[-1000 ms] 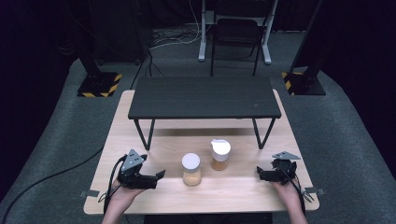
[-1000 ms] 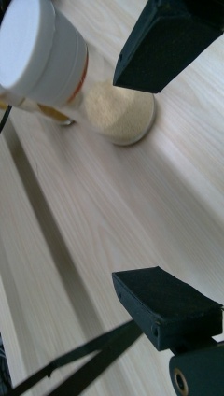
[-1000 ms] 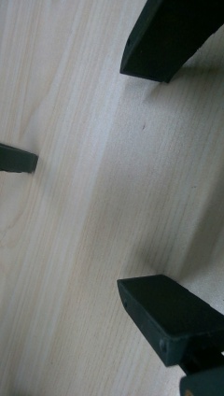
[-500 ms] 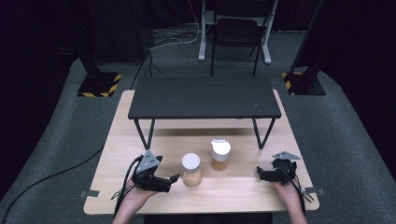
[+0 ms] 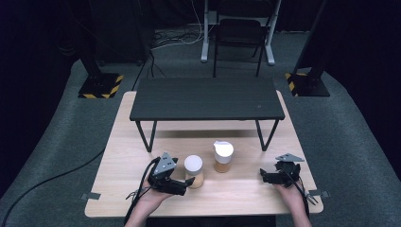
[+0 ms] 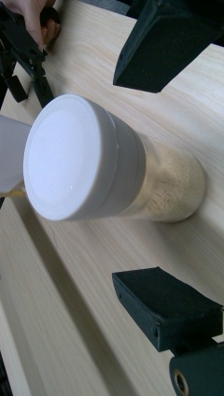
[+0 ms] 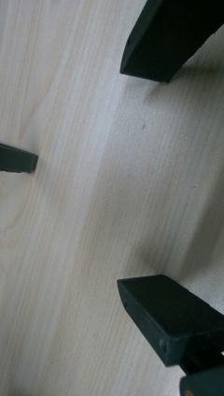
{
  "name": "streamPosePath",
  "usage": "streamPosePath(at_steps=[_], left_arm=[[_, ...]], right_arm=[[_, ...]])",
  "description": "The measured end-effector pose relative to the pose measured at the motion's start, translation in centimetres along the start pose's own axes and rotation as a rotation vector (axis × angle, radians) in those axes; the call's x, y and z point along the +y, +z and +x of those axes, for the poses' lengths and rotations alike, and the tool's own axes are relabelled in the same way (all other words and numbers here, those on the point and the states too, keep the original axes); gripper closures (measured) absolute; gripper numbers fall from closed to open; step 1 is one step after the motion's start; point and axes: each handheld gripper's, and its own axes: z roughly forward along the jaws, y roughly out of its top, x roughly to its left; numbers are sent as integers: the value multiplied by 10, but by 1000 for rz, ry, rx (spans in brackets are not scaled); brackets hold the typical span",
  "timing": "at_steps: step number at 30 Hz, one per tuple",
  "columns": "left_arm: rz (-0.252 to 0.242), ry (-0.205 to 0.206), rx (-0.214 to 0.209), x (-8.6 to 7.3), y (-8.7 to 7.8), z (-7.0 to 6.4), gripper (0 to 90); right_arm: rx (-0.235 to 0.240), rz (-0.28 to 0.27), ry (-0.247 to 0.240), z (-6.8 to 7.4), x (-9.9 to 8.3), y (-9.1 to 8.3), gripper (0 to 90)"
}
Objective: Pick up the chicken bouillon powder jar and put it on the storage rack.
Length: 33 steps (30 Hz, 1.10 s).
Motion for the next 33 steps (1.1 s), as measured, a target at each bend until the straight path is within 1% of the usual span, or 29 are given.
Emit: streamPosePath(at_steps=[3, 6, 9, 11, 15, 16, 17, 18, 22, 26, 27, 29, 33], left_arm=[[14, 0, 12, 2, 9, -2, 70], [8, -9, 3, 3, 16, -2, 91], [9, -5, 1, 4, 21, -3, 110], [9, -3, -3, 4, 29, -4, 122], [4, -9, 9, 2, 39, -8, 168], [10, -7, 12, 2, 42, -9, 178], [9, -14, 8, 1, 45, -9, 180], [8, -13, 9, 1, 47, -9, 190], [5, -10, 31, -2, 55, -14, 235], [-7, 2, 50, -6, 58, -17, 329], [-7, -2, 44, -5, 58, -15, 333], [-7, 4, 49, -5, 57, -16, 336], [-3, 1, 50, -4, 56, -15, 338]], right_arm=[[0, 0, 0, 0, 0, 0, 0], [0, 0, 0, 0, 0, 0, 0], [0, 0, 0, 0, 0, 0, 0], [0, 0, 0, 0, 0, 0, 0], [0, 0, 0, 0, 0, 0, 0], [0, 0, 0, 0, 0, 0, 0], [0, 0, 0, 0, 0, 0, 0], [0, 0, 0, 0, 0, 0, 0], [0, 0, 0, 0, 0, 0, 0], [0, 0, 0, 0, 0, 0, 0], [0, 0, 0, 0, 0, 0, 0], [0, 0, 0, 0, 0, 0, 0], [0, 0, 0, 0, 0, 0, 0]])
